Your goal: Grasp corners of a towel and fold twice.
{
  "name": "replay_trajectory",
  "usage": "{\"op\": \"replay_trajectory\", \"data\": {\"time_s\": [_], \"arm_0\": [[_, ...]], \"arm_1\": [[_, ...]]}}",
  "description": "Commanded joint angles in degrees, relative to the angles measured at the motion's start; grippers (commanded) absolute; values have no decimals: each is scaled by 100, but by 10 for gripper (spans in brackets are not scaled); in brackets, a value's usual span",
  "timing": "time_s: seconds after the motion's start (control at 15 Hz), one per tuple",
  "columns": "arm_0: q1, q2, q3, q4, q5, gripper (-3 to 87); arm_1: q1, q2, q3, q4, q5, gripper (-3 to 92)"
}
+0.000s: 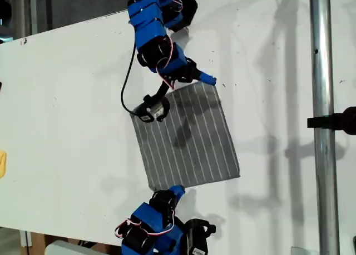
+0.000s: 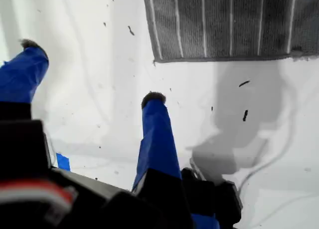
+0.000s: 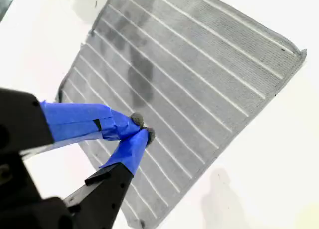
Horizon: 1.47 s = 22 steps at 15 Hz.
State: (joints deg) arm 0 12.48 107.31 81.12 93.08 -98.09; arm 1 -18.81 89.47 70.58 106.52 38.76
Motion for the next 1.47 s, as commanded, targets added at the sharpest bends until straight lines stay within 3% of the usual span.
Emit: {"op": "replay_trajectory", "data": {"time_s": [0.0,0.33,0.87,0.93,1.07,1.4], "arm_0": [[105,18,-9,-167,-62,-16],[202,18,158,-264,-149,-16],[220,26,448,-413,-176,-16],[220,26,457,-422,-176,-16],[211,26,501,-431,-202,-16],[211,-141,325,-404,-396,-16]], "arm_1": [[176,-26,457,-571,-53,366],[88,-527,1775,-2153,141,349],[448,-1582,2382,-3524,176,282],[510,-1617,2435,-3604,158,254],[589,-1652,2461,-3691,185,42],[615,-1652,2435,-3841,158,-2]]}}
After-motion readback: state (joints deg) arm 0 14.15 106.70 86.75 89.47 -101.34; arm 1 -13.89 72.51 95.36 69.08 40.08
